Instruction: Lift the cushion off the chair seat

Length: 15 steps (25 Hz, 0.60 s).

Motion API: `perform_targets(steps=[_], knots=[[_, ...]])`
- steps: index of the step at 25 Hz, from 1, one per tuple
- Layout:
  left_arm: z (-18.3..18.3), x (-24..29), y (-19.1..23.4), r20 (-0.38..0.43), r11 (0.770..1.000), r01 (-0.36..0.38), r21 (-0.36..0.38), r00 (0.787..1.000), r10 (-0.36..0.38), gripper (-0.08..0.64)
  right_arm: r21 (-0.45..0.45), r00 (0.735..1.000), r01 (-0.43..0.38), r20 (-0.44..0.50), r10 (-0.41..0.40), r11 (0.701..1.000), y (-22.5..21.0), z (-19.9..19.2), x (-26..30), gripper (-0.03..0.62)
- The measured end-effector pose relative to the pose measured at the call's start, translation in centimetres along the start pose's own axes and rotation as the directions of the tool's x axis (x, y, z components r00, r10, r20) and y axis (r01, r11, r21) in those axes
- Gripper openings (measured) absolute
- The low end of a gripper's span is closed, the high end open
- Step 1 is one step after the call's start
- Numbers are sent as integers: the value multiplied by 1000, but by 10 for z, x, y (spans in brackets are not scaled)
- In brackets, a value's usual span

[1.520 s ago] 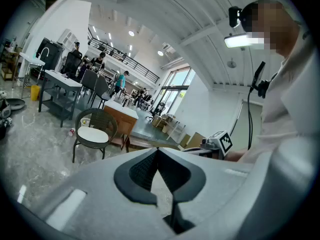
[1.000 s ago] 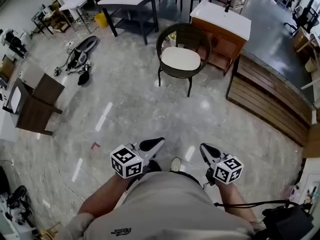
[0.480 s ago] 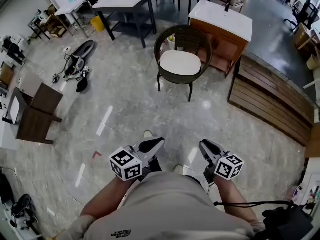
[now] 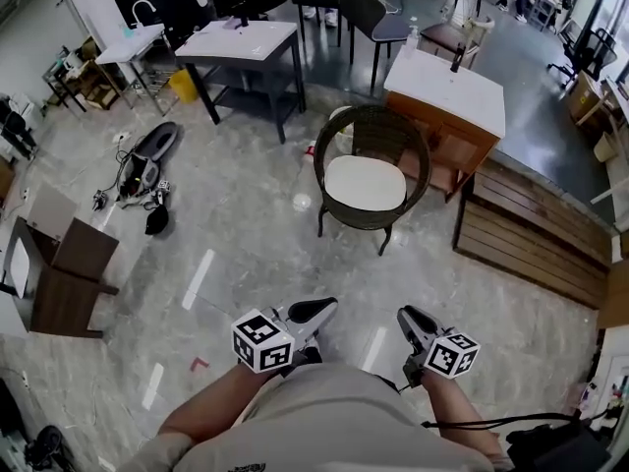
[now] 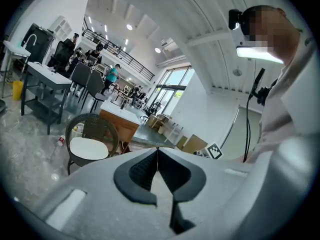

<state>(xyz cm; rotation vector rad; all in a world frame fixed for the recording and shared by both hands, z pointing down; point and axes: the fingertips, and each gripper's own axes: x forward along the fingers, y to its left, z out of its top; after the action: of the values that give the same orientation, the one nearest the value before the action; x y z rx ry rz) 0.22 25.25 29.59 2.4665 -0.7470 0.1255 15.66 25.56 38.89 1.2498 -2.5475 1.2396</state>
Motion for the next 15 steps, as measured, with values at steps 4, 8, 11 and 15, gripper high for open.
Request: perform_targets(steps=[4, 8, 11, 15], knots=[[23, -18, 53, -17, 1000, 19, 3, 1000, -19, 8, -12, 1000, 21, -5, -21, 1000, 14, 15, 60, 78], [36, -31, 97, -29, 1000, 27, -1, 999, -27, 8, -30, 998, 47, -31, -48, 998, 22, 19, 105, 78], [45, -36, 124, -26, 1000, 21, -7, 999, -21, 8, -26, 997, 56, -51, -57, 998, 25, 22, 133, 78], [54, -32, 153, -19, 1000, 5, -22, 1000, -6, 8, 10, 996, 60, -65, -60, 998, 9, 28, 166, 78]])
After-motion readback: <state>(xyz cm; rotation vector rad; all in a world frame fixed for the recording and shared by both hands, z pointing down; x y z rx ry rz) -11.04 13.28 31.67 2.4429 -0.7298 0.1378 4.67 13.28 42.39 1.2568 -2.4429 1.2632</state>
